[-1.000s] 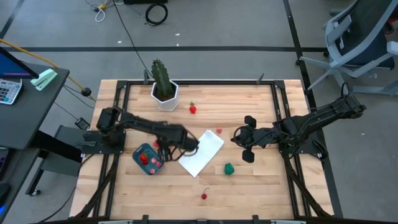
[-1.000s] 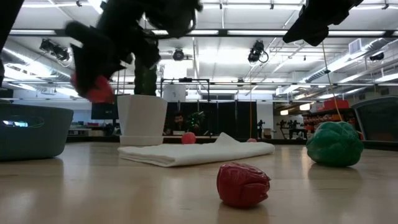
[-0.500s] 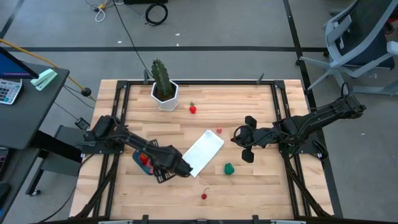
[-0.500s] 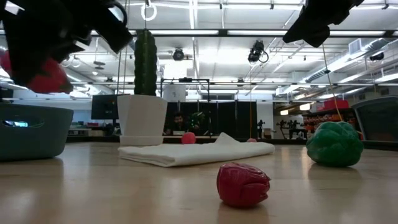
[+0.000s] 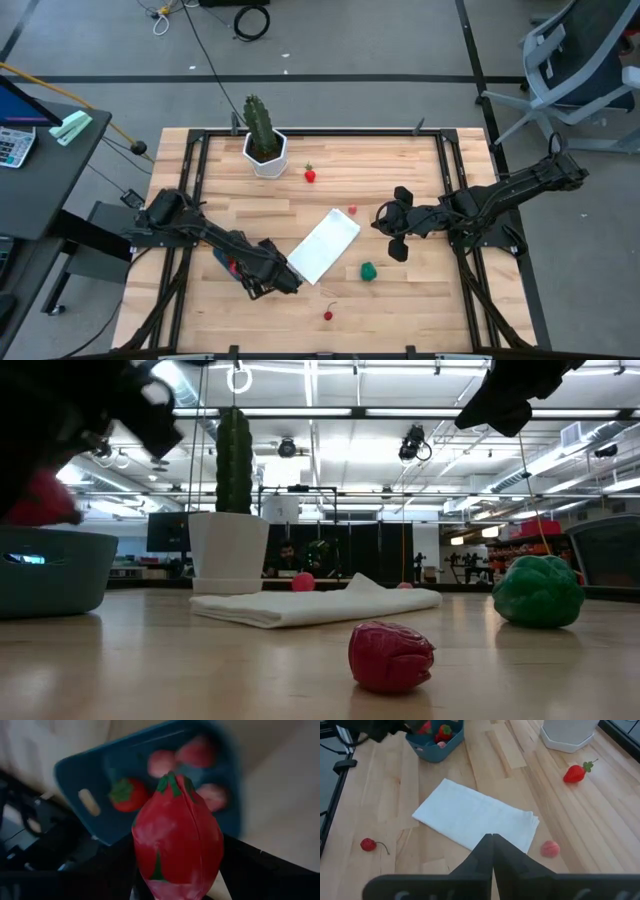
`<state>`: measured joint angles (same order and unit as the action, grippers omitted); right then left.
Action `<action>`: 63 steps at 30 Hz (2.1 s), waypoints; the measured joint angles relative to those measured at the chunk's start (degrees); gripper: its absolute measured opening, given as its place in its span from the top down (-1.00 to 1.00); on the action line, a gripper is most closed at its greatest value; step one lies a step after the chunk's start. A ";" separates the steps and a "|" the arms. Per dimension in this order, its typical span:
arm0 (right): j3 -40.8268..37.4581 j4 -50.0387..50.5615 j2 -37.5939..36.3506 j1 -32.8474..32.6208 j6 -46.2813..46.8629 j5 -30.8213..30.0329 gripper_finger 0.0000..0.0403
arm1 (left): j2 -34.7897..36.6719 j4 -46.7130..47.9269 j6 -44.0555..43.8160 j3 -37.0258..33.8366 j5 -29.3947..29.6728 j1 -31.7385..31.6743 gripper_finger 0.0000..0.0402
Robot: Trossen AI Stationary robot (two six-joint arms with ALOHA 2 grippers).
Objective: Pick and placing Produce into tupperware
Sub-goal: Put the dragonfruit into the blue bin, then put the strawberry into the blue bin
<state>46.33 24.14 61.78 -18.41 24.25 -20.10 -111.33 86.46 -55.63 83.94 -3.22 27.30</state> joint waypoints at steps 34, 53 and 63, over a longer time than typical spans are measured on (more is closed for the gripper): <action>0.02 -0.03 0.00 -0.11 -0.37 -0.02 0.93 | 0.00 -3.68 11.13 -11.98 1.24 -0.52 -0.35; 0.02 -0.03 0.00 -0.10 -0.44 -0.02 0.93 | 0.00 -6.05 29.62 14.24 24.81 -9.86 -0.32; 0.02 -0.03 0.00 -0.10 -0.44 -0.02 0.93 | 0.00 -25.09 26.39 14.72 23.80 -22.52 -0.34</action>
<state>46.35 24.12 61.78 -18.52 23.81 -20.12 -111.33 61.37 -29.24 98.66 20.58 4.78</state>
